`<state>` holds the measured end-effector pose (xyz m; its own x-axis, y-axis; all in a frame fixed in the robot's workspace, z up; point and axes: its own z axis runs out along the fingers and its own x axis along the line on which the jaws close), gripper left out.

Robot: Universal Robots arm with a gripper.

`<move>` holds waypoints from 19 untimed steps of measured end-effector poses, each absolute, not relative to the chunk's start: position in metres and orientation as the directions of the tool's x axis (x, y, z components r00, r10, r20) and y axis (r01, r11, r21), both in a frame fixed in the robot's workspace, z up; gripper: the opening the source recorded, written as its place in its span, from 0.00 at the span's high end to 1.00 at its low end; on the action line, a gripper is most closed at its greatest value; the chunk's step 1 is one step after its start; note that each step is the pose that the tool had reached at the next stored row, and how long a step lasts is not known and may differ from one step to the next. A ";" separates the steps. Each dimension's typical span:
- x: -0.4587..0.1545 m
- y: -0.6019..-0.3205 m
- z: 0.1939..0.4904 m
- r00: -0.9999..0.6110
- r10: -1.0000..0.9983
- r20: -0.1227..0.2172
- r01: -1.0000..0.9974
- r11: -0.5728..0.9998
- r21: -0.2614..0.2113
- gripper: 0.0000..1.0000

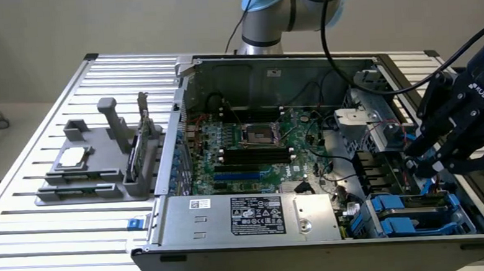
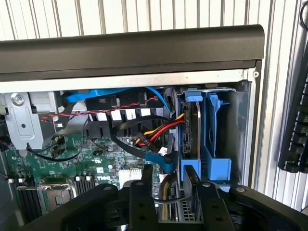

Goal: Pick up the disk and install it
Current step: 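Insert the second disk wire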

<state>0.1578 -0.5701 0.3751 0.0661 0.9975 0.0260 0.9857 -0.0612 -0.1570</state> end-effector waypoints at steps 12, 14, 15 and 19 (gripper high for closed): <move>0.158 -0.570 0.375 0.066 0.998 -0.015 0.986 -0.068 -0.154 0.84; 0.158 -0.570 0.375 0.066 0.998 -0.016 0.986 -0.068 -0.154 0.84; 0.158 -0.570 0.374 0.066 0.998 -0.017 0.986 -0.068 -0.154 0.84; 0.156 -0.570 0.369 0.066 0.998 -0.018 0.986 -0.068 -0.154 0.84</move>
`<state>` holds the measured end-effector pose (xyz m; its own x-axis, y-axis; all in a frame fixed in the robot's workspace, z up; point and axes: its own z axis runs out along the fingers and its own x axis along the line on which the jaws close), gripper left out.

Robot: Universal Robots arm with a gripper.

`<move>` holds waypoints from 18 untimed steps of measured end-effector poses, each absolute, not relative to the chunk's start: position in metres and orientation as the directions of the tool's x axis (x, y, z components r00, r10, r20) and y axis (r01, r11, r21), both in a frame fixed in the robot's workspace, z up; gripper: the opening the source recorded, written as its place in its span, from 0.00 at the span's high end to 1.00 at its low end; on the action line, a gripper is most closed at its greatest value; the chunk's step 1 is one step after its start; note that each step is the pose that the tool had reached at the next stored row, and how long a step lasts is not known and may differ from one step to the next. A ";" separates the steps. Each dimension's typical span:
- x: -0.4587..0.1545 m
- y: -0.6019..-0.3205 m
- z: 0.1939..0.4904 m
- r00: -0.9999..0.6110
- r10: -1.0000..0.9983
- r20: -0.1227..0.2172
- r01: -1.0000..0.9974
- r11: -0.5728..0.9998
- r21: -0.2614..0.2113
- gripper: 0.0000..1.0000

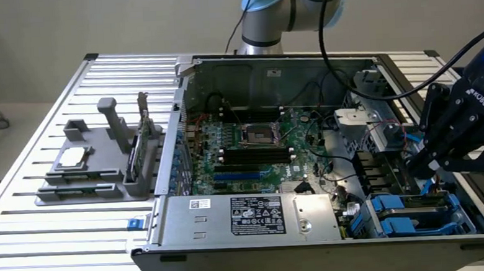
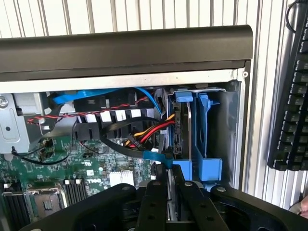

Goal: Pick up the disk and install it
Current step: 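Insert the second disk wire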

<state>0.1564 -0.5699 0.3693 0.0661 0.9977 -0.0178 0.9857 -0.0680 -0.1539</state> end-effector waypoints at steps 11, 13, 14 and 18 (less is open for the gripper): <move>0.154 -0.569 0.358 0.066 0.998 -0.019 0.986 -0.068 -0.154 0.84; 0.153 -0.569 0.358 0.066 0.998 -0.019 0.986 -0.068 -0.154 0.84; 0.152 -0.569 0.358 0.066 0.998 -0.019 0.986 -0.068 -0.154 0.84; 0.150 -0.568 0.362 0.066 0.998 -0.019 0.986 -0.068 -0.154 0.84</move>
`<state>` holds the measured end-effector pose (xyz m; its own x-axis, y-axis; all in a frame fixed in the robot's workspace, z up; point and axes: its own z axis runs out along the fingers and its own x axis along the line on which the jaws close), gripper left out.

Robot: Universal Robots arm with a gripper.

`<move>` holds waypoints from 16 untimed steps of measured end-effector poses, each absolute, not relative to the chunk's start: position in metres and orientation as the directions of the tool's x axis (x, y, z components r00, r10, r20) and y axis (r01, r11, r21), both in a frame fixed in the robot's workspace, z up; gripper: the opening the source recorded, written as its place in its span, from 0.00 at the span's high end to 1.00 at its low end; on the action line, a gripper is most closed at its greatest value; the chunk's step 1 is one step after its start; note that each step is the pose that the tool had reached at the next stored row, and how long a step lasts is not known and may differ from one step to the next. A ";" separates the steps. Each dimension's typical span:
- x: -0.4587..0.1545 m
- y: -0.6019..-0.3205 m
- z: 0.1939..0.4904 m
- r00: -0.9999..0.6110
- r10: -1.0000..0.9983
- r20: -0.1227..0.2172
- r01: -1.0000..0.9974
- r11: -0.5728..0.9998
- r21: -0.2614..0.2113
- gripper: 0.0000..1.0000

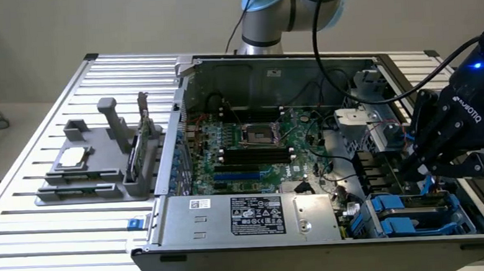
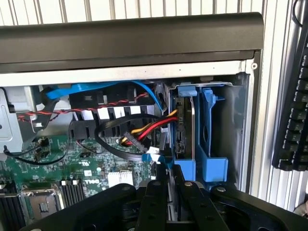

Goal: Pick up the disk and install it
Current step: 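Insert the second disk wire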

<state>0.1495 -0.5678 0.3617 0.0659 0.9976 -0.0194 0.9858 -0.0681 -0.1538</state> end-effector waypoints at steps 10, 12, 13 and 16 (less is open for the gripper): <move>0.149 -0.568 0.364 0.069 0.997 -0.020 0.984 -0.072 -0.165 0.84; 0.149 -0.568 0.364 0.072 0.997 -0.021 0.982 -0.075 -0.174 0.84; 0.149 -0.568 0.364 0.073 0.997 -0.021 0.981 -0.076 -0.178 0.84; 0.150 -0.568 0.363 0.076 0.997 -0.021 0.979 -0.079 -0.189 0.84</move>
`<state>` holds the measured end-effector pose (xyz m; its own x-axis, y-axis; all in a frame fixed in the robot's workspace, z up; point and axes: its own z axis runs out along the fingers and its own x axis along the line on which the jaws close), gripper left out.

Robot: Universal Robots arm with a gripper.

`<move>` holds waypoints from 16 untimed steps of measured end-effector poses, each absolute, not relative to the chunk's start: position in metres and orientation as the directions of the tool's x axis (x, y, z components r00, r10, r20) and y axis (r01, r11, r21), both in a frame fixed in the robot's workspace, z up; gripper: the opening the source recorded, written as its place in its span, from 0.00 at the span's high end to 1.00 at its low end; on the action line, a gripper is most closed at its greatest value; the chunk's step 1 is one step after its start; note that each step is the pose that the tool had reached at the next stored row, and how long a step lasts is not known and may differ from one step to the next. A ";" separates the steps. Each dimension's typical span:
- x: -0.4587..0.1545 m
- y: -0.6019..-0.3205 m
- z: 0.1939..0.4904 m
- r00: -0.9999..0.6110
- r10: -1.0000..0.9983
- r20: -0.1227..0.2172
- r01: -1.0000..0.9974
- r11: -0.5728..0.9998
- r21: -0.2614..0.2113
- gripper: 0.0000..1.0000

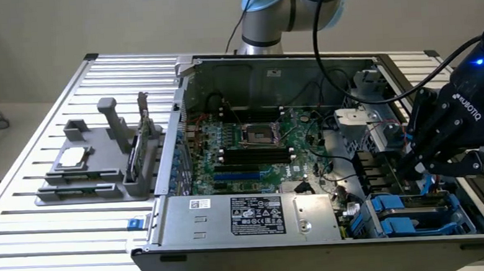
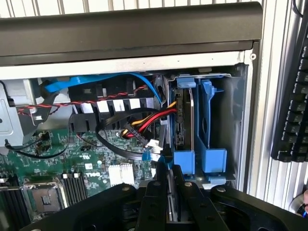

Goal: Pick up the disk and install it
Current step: 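Insert the second disk wire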

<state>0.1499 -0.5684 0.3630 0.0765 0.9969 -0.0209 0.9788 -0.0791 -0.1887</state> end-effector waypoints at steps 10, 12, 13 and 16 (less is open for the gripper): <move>0.164 -0.568 0.357 0.076 0.997 -0.020 0.968 -0.078 -0.240 0.84; 0.166 -0.568 0.356 0.076 0.997 -0.021 0.964 -0.079 -0.254 0.84; 0.167 -0.568 0.355 0.076 0.997 -0.021 0.962 -0.079 -0.260 0.84; 0.171 -0.569 0.353 0.075 0.997 -0.022 0.958 -0.079 -0.275 0.84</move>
